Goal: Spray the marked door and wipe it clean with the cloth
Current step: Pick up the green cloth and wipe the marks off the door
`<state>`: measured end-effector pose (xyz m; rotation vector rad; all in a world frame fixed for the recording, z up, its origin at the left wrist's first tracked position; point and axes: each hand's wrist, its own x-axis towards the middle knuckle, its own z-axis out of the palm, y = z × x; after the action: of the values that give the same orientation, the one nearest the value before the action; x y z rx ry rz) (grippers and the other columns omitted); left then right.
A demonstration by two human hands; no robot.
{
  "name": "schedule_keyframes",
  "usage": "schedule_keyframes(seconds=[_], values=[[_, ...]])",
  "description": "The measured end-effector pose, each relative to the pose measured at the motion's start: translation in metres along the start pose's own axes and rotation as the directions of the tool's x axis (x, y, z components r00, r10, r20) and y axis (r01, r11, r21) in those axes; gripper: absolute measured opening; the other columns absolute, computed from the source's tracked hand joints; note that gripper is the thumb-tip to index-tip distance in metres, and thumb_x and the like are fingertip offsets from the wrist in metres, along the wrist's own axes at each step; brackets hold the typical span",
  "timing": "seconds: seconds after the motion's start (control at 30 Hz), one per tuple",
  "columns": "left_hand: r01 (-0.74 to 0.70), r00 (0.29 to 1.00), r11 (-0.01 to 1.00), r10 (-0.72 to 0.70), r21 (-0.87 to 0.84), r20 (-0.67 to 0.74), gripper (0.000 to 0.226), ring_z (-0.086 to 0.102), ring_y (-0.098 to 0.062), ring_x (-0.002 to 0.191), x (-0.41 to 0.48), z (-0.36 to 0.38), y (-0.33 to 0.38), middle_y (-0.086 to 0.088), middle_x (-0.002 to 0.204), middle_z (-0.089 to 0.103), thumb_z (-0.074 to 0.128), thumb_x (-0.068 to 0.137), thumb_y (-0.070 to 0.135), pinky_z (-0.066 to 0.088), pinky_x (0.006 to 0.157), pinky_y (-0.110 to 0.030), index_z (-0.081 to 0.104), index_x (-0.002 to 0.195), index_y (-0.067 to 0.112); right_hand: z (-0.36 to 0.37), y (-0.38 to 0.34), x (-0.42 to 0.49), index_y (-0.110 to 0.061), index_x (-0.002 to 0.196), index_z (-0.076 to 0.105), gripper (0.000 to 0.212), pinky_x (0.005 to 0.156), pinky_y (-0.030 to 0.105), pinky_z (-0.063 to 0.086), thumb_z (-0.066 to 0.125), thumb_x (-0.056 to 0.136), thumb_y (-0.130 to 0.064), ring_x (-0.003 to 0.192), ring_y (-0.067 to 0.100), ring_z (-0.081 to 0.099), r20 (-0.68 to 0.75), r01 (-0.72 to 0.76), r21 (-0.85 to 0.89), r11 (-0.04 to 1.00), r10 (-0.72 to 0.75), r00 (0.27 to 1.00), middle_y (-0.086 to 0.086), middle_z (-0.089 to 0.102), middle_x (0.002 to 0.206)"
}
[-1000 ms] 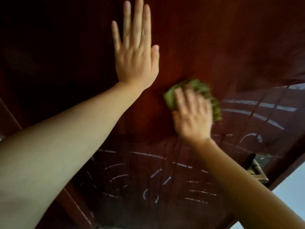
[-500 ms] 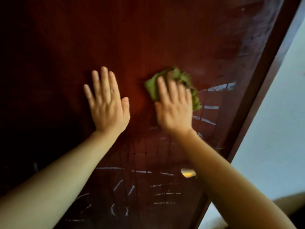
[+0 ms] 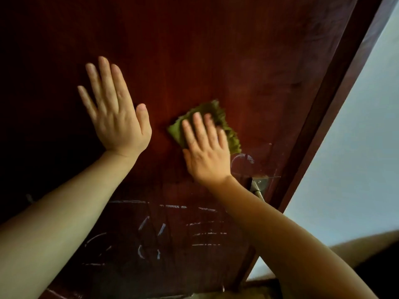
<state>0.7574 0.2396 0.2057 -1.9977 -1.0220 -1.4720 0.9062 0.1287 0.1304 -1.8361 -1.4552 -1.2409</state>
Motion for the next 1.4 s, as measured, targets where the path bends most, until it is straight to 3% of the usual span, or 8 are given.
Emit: schedule_keyframes(seconds=[0.13, 0.23, 0.33, 0.67, 0.9, 1.03, 1.17, 1.4], values=[[0.004, 1.000, 1.000, -0.004, 0.003, 0.030, 0.075, 0.014, -0.042, 0.149, -0.001, 0.000, -0.002, -0.023, 0.161, 0.017, 0.044, 0.095, 0.033, 0.008, 0.120, -0.058, 0.013, 0.154, -0.001, -0.002, 0.017, 0.003, -0.021, 0.152, 0.037, 0.068, 0.103, 0.041, 0.032, 0.056, 0.090, -0.040, 0.120, 0.027, 0.042, 0.023, 0.181, -0.042, 0.983, -0.180, 0.983, 0.008, 0.051, 0.147], [-0.009, 1.000, 1.000, 0.009, 0.011, 0.008, 0.071, 0.016, -0.043, 0.149, 0.000, 0.000, 0.000, -0.024, 0.160, 0.019, 0.037, 0.098, 0.036, 0.009, 0.120, -0.059, 0.014, 0.154, -0.001, -0.014, 0.067, 0.004, -0.014, 0.153, 0.032, 0.072, 0.108, 0.049, 0.027, 0.051, 0.088, -0.038, 0.131, 0.038, 0.037, -0.106, -0.251, -0.023, 0.968, 0.247, 0.963, 0.019, 0.042, 0.151], [-0.010, 1.000, 1.000, 0.010, 0.002, -0.018, 0.069, 0.018, -0.044, 0.148, 0.002, 0.001, 0.000, -0.025, 0.159, 0.022, 0.026, 0.099, 0.039, 0.011, 0.119, -0.060, 0.016, 0.153, -0.002, -0.022, 0.104, -0.009, -0.002, 0.155, 0.021, 0.072, 0.121, 0.049, 0.013, 0.044, 0.090, -0.025, 0.149, 0.042, 0.014, -0.141, -0.627, 0.134, 0.767, 0.641, 0.755, 0.025, 0.017, 0.161], [-0.128, 0.990, 0.967, 0.138, -0.220, 0.034, 0.070, 0.012, -0.045, 0.148, -0.044, 0.009, -0.006, -0.027, 0.160, 0.018, 0.032, 0.096, 0.033, 0.007, 0.120, -0.060, 0.015, 0.153, -0.003, 0.025, 0.030, -0.050, 0.004, 0.155, 0.010, 0.068, 0.124, 0.039, -0.001, 0.031, 0.095, -0.020, 0.151, 0.040, 0.001, -0.126, -0.819, 0.357, 0.449, 0.892, 0.435, 0.027, 0.005, 0.162], [-0.217, 0.976, 0.974, 0.216, -0.059, -0.034, 0.066, 0.019, -0.038, 0.146, -0.084, 0.045, -0.033, -0.020, 0.157, 0.028, 0.033, 0.100, 0.032, 0.006, 0.122, -0.050, 0.005, 0.156, 0.011, 0.050, -0.071, -0.035, 0.001, 0.155, 0.013, 0.074, 0.122, 0.044, 0.003, 0.040, 0.092, -0.027, 0.150, 0.041, 0.003, -0.090, -0.734, 0.324, 0.597, 0.792, 0.604, 0.028, 0.011, 0.161], [-0.233, 0.969, 0.971, 0.228, -0.049, -0.091, 0.060, 0.018, -0.033, 0.149, -0.087, 0.049, -0.034, -0.017, 0.156, 0.031, 0.028, 0.103, 0.030, 0.008, 0.121, -0.049, 0.009, 0.156, 0.010, 0.056, -0.110, -0.023, -0.017, 0.153, 0.012, 0.061, 0.117, 0.044, 0.014, 0.034, 0.100, -0.038, 0.148, 0.031, 0.011, -0.099, -0.430, 0.214, 0.877, 0.458, 0.884, 0.013, 0.018, 0.158], [-0.229, 0.971, 0.970, 0.222, -0.076, -0.089, 0.060, -0.002, -0.021, 0.152, -0.086, 0.047, -0.035, -0.017, 0.157, 0.030, 0.027, 0.103, 0.032, 0.004, 0.122, -0.047, 0.008, 0.156, 0.011, 0.044, -0.076, -0.027, -0.018, 0.153, 0.024, 0.062, 0.110, 0.044, 0.024, 0.042, 0.097, -0.039, 0.131, 0.034, 0.034, -0.082, -0.280, 0.107, 0.954, 0.289, 0.954, 0.011, 0.026, 0.155], [-0.209, 0.977, 0.974, 0.204, -0.093, -0.058, 0.063, -0.007, -0.021, 0.152, -0.085, 0.047, -0.032, -0.019, 0.159, 0.025, 0.031, 0.103, 0.030, -0.001, 0.122, -0.047, 0.006, 0.157, 0.011, 0.009, 0.065, -0.034, 0.001, 0.156, 0.014, 0.066, 0.121, 0.027, -0.004, 0.028, 0.097, -0.027, 0.152, 0.037, 0.006, -0.158, -0.817, 0.397, 0.419, 0.908, 0.388, 0.024, 0.008, 0.163]])
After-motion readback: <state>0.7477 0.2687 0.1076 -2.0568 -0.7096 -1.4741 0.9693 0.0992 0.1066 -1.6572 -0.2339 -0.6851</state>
